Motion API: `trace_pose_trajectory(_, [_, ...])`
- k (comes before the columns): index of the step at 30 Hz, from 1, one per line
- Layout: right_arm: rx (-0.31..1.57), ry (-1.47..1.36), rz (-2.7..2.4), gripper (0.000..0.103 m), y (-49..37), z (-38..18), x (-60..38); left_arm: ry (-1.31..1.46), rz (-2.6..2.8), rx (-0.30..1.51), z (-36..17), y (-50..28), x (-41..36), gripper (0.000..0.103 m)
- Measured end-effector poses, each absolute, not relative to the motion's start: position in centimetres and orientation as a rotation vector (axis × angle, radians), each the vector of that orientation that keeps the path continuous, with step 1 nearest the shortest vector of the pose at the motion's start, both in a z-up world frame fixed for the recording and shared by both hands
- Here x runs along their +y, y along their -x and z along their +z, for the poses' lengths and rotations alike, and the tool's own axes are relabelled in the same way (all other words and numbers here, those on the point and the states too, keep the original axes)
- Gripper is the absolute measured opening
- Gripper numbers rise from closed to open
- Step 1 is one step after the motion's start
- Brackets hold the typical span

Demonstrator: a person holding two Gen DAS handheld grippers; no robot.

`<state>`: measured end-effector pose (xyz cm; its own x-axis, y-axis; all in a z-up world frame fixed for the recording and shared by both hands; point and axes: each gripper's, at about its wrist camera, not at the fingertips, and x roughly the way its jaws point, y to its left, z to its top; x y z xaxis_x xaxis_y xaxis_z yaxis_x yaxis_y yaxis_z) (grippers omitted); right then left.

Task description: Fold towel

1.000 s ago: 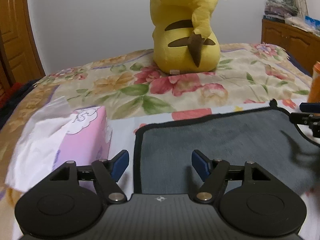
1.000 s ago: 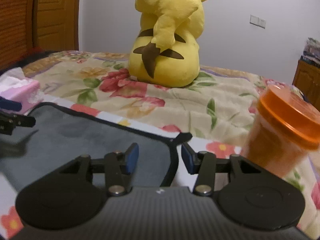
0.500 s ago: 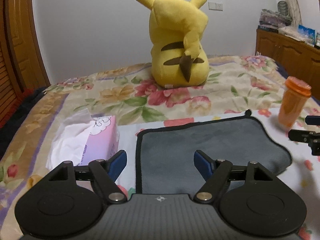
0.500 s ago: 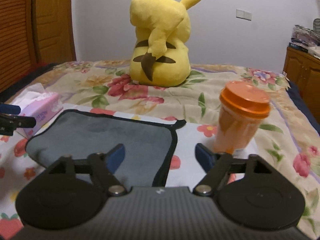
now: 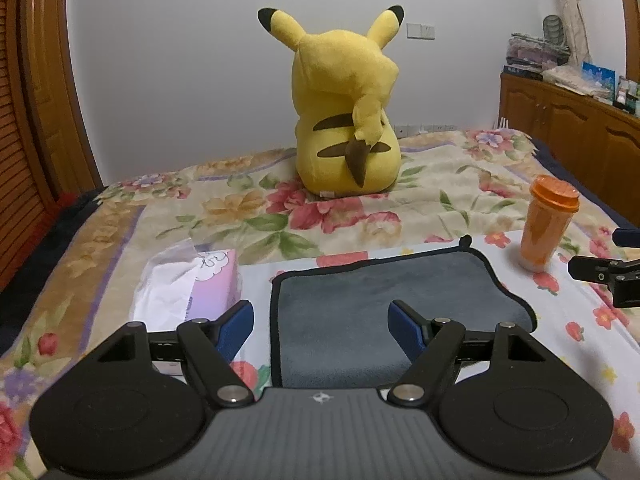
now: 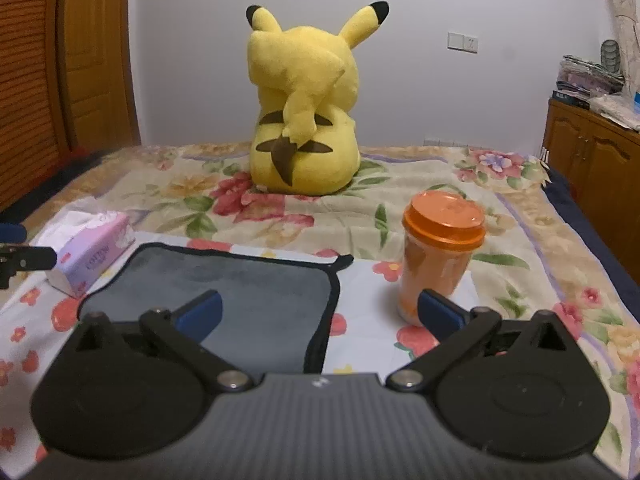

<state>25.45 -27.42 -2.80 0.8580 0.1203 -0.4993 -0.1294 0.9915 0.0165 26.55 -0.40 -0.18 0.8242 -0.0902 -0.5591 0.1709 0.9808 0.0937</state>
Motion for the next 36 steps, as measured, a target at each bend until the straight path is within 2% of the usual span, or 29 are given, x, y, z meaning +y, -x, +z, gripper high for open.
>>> trace_pose_trajectory(13, [0.549, 0.051, 0.135, 0.103, -22.1, -1.2, -27.2, -0.152, -0.156, 0.564, 2.7, -22.6, -0.7, 0.078])
trace_pose_trajectory(15, [0.551, 0.056, 0.13, 0.103, -21.6, -0.7, -27.1, -0.156, -0.158, 0.558, 3.1, -21.7, -0.9, 0.08])
trace_pose_trajectory(17, [0.545, 0.045, 0.136, 0.103, -20.9, -0.1, -27.0, -0.155, -0.16, 0.546, 3.8, -20.7, -0.9, 0.09])
trace_pose_trajectory(21, [0.528, 0.041, 0.141, 0.103, -19.4, 1.5, -26.8, -0.147, -0.168, 0.526, 5.4, -18.6, -0.9, 0.092])
trace_pose_trajectory(25, [0.511, 0.041, 0.135, 0.103, -17.6, 2.9, -26.8, -0.132, -0.168, 0.506, 7.1, -16.5, -0.9, 0.103])
trace_pose_trajectory(36, [0.477, 0.016, 0.138, 0.103, -13.0, 5.6, -26.9, -0.137, -0.161, 0.478, 10.3, -11.2, -1.3, 0.103])
